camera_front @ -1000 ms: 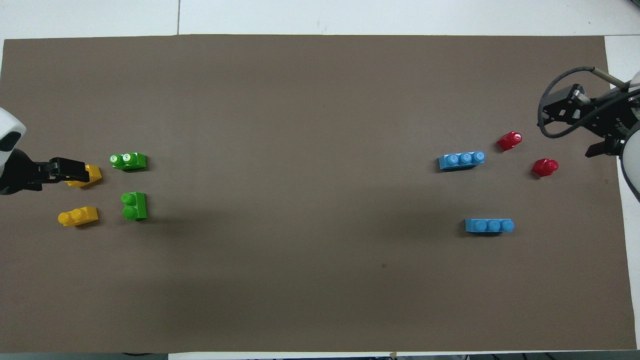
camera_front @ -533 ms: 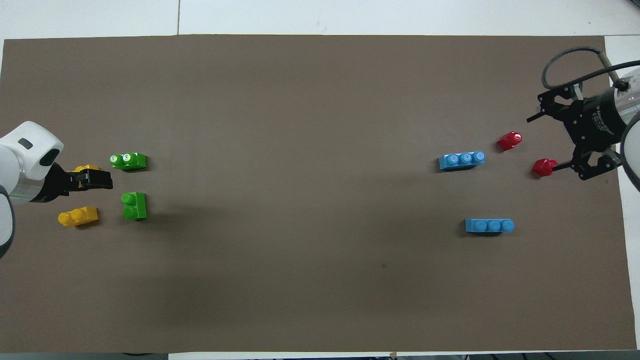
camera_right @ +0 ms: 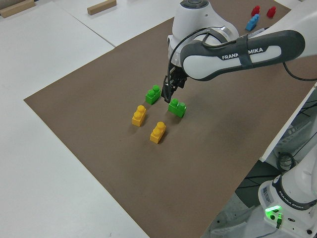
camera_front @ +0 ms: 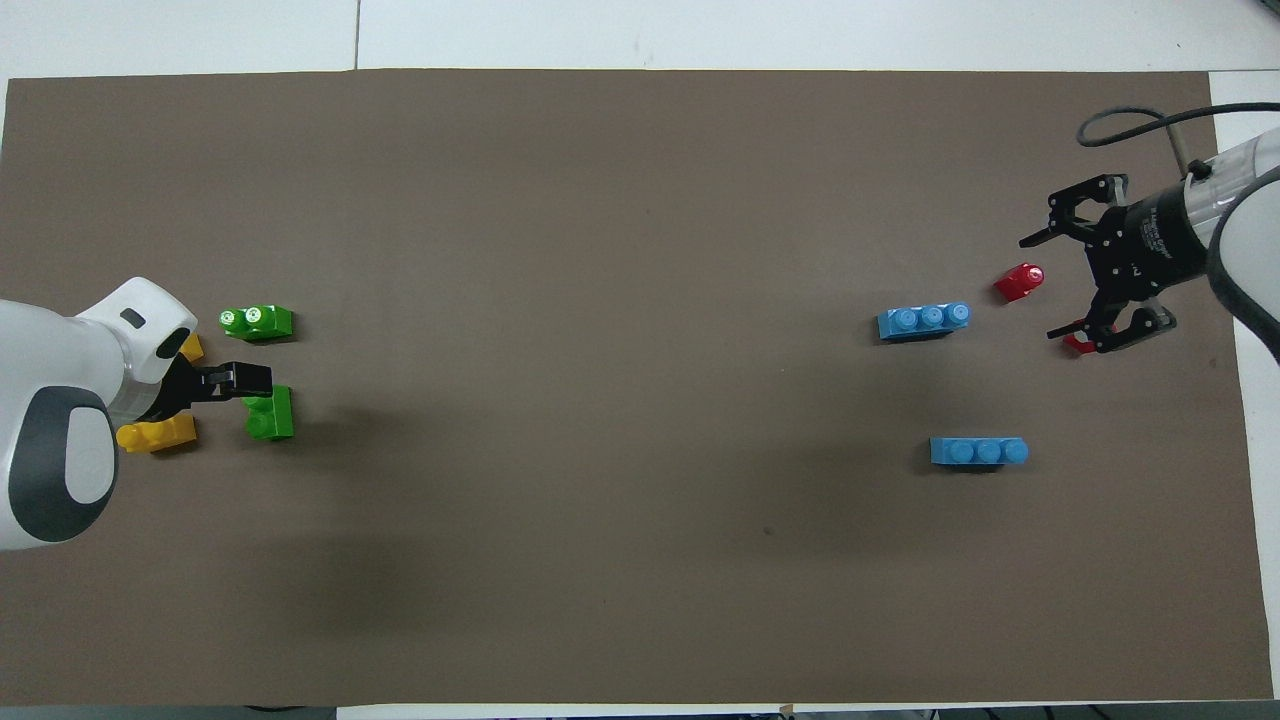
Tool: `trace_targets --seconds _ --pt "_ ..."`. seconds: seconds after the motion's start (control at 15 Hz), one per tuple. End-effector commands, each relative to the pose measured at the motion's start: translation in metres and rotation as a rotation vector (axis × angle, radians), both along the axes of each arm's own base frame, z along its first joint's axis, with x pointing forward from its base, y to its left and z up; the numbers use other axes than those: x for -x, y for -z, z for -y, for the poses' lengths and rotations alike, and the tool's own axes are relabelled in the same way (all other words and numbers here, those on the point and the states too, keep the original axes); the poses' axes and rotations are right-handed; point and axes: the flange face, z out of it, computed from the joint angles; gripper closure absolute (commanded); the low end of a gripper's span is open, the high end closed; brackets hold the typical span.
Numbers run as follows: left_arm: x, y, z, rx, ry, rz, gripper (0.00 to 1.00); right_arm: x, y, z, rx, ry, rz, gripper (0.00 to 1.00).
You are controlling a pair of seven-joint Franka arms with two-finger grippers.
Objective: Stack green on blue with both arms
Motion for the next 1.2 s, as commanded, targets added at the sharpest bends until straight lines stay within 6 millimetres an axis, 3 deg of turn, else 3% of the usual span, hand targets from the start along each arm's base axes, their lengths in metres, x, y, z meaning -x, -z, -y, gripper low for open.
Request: trace_targets --seconds 0.0,0.27,0.8,0.87,0.93,1.13 --pt "0.002 0.022 0.007 -0.010 0.016 -0.002 0.00 0.007 0.023 -0.002 -0.017 0.033 -0.005 0.00" --pt "0.005 0.040 0.007 -0.009 -0.026 0.001 0.00 0.013 0.066 0.001 -0.006 0.004 0.020 0.00" --pt "0.009 0.057 0.010 -0.009 -0.034 -0.021 0.00 0.017 0.111 0.002 -0.046 0.006 0.040 0.00" --pt "0.010 0.057 0.010 -0.009 -0.037 -0.022 0.08 0.018 0.118 0.002 -0.047 0.015 0.040 0.00" --pt "0.010 0.057 0.010 -0.009 -0.037 -0.021 0.30 0.017 0.123 0.003 -0.049 0.025 0.044 0.00" --pt "0.010 0.058 0.010 -0.009 -0.035 -0.024 0.80 0.015 0.134 0.003 -0.070 0.053 0.043 0.00"
